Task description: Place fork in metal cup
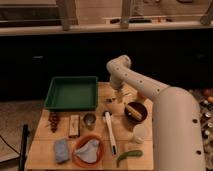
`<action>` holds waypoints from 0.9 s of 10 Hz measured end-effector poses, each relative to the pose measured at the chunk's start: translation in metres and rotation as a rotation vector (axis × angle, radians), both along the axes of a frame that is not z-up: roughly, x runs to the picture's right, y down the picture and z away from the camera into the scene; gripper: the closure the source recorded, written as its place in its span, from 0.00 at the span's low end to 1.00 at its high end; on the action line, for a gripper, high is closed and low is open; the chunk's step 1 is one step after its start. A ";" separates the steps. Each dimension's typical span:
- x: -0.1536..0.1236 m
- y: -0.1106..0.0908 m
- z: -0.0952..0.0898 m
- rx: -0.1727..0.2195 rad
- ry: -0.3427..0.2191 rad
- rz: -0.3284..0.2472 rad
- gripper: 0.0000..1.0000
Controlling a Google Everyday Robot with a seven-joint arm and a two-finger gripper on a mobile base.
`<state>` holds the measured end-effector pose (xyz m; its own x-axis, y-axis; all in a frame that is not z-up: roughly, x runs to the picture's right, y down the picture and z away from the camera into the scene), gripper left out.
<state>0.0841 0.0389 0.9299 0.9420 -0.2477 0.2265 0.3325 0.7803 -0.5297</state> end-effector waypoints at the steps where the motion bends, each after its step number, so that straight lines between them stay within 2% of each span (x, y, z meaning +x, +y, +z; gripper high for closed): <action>1: 0.006 0.004 0.005 0.001 -0.011 0.013 0.20; 5: 0.023 0.018 0.020 -0.002 -0.027 0.043 0.20; 9: 0.023 0.032 0.038 -0.026 -0.046 0.050 0.20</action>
<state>0.1066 0.0709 0.9675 0.9416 -0.1938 0.2752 0.3176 0.7827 -0.5353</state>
